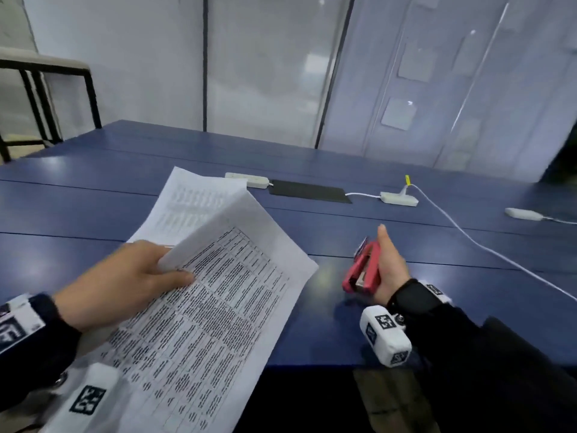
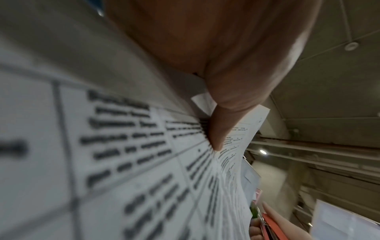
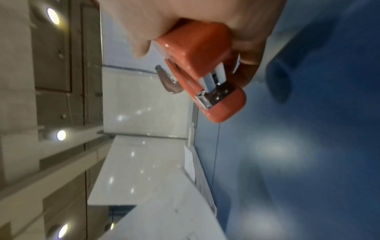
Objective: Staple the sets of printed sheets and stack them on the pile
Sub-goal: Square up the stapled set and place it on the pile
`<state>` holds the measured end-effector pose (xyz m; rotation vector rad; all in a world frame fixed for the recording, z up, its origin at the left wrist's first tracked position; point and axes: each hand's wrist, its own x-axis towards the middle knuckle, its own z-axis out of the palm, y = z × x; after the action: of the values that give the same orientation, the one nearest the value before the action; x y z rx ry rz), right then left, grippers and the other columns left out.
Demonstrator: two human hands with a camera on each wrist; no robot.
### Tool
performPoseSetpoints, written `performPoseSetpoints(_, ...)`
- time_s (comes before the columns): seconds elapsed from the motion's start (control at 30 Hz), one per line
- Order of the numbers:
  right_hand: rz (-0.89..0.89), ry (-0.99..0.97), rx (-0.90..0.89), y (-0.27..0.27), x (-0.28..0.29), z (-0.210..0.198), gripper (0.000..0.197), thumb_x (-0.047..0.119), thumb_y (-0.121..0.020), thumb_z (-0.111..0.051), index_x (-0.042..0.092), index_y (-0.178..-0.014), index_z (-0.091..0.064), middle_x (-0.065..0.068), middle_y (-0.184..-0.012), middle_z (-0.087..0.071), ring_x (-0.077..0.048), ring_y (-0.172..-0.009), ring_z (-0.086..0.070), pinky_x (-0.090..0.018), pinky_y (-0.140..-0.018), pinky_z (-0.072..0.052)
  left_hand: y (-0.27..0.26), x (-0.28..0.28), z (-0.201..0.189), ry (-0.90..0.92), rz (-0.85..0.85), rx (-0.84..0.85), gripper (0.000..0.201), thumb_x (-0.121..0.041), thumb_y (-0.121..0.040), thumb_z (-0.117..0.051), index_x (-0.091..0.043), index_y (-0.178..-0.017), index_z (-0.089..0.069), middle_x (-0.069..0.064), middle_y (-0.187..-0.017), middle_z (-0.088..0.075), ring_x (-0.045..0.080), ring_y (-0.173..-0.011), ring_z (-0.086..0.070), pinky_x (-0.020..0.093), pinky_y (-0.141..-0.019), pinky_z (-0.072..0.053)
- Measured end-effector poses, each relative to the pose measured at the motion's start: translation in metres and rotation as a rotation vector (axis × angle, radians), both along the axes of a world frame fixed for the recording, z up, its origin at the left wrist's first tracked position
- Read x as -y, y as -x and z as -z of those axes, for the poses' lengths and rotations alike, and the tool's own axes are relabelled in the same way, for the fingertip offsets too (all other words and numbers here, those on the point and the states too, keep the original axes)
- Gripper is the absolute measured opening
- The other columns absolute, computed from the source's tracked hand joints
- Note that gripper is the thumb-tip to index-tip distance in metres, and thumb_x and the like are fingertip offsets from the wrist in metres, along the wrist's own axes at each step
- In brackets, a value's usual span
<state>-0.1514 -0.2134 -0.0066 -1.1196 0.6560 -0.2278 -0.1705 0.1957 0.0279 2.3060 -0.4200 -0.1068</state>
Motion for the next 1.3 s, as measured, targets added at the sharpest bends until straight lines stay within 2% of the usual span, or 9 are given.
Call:
performPoseSetpoints(0.2,0.173,0.037,0.076,0.019,0.036,-0.033,0.054,0.069,-0.093,-0.057,0.016,-0.101,-0.057,-0.012,-0.082,-0.062,-0.033,-0.073,-0.065,-0.042,-0.067,-0.054,-0.006,0.068,-0.013,-0.104,0.126,0.049,0.027,-0.038,-0.092,-0.075,-0.028,-0.068,-0.066,-0.006,-0.051,-0.06,0.004,-0.043,-0.05,0.019,-0.046,-0.037)
performPoseSetpoints(0.4,0.274,0.075,0.142,0.0,0.029,-0.046,0.052,0.069,-0.087,-0.065,0.018,-0.084,-0.058,0.001,-0.053,-0.062,-0.017,-0.045,-0.058,-0.028,-0.057,-0.046,-0.008,0.106,-0.022,-0.098,0.116,0.103,0.038,-0.037,-0.092,-0.076,-0.015,-0.063,-0.064,0.0,-0.059,-0.067,0.009,-0.046,-0.056,0.021,-0.047,-0.039)
performPoseSetpoints(0.57,0.252,0.051,0.152,-0.016,0.006,-0.051,0.055,0.07,-0.087,-0.065,0.015,-0.094,-0.06,-0.011,-0.082,-0.067,-0.028,-0.067,-0.063,-0.039,-0.061,-0.052,-0.008,0.119,-0.025,-0.115,0.09,0.107,0.041,-0.033,-0.094,-0.074,-0.017,-0.06,-0.056,-0.004,-0.049,-0.052,0.005,-0.039,-0.044,0.018,-0.042,-0.034)
performPoseSetpoints(0.63,0.253,0.095,0.156,-0.02,-0.001,-0.049,0.069,0.077,-0.076,-0.066,0.013,-0.1,-0.064,-0.012,-0.091,-0.071,-0.03,-0.07,-0.066,-0.039,-0.06,-0.054,-0.008,0.118,-0.026,-0.113,0.074,0.118,0.042,-0.033,-0.094,-0.073,-0.017,-0.06,-0.055,-0.004,-0.05,-0.053,0.005,-0.039,-0.044,0.019,-0.043,-0.033)
performPoseSetpoints(0.7,0.265,0.152,0.128,-0.025,-0.003,-0.046,0.084,0.085,-0.059,-0.063,0.012,-0.1,-0.068,-0.014,-0.096,-0.075,-0.031,-0.075,-0.07,-0.044,-0.071,-0.059,-0.009,0.115,-0.027,-0.103,0.052,0.132,0.042,-0.034,-0.093,-0.073,-0.016,-0.06,-0.055,-0.004,-0.053,-0.055,0.004,-0.041,-0.045,0.019,-0.043,-0.031)
performPoseSetpoints(0.8,0.272,0.168,0.129,-0.028,-0.007,-0.045,0.079,0.084,-0.061,-0.062,0.013,-0.096,-0.068,-0.012,-0.09,-0.074,-0.031,-0.074,-0.069,-0.044,-0.077,-0.059,-0.008,0.112,-0.027,-0.086,0.037,0.135,0.043,-0.034,-0.093,-0.074,-0.016,-0.059,-0.055,-0.005,-0.052,-0.055,0.004,-0.043,-0.047,0.021,-0.045,-0.032)
performPoseSetpoints(0.93,0.3,0.155,0.127,-0.032,-0.009,-0.046,0.064,0.071,-0.082,-0.064,0.009,-0.096,-0.068,-0.009,-0.077,-0.07,-0.027,-0.064,-0.065,-0.035,-0.063,-0.052,-0.003,0.11,-0.026,-0.069,0.04,0.135,0.045,-0.033,-0.094,-0.073,-0.018,-0.057,-0.053,-0.008,-0.047,-0.052,0.003,-0.04,-0.046,0.018,-0.043,-0.031)
performPoseSetpoints(1.13,0.314,0.103,0.126,-0.038,-0.015,-0.041,0.066,0.078,-0.072,-0.067,0.016,-0.093,-0.065,-0.003,-0.077,-0.067,-0.023,-0.066,-0.063,-0.035,-0.066,-0.051,-0.001,0.105,-0.025,-0.067,0.043,0.139,0.042,-0.036,-0.094,-0.073,-0.017,-0.061,-0.057,-0.006,-0.051,-0.056,0.005,-0.044,-0.049,0.022,-0.046,-0.036)
performPoseSetpoints(1.3,0.365,0.095,0.16,-0.041,-0.014,-0.039,0.052,0.066,-0.084,-0.071,0.014,-0.083,-0.066,0.004,-0.049,-0.061,-0.017,-0.052,-0.059,-0.032,-0.061,-0.051,0.005,0.109,-0.026,-0.078,0.038,0.181,0.041,-0.035,-0.097,-0.068,-0.016,-0.064,-0.055,0.0,-0.056,-0.055,0.014,-0.052,-0.049,0.029,-0.052,-0.036)
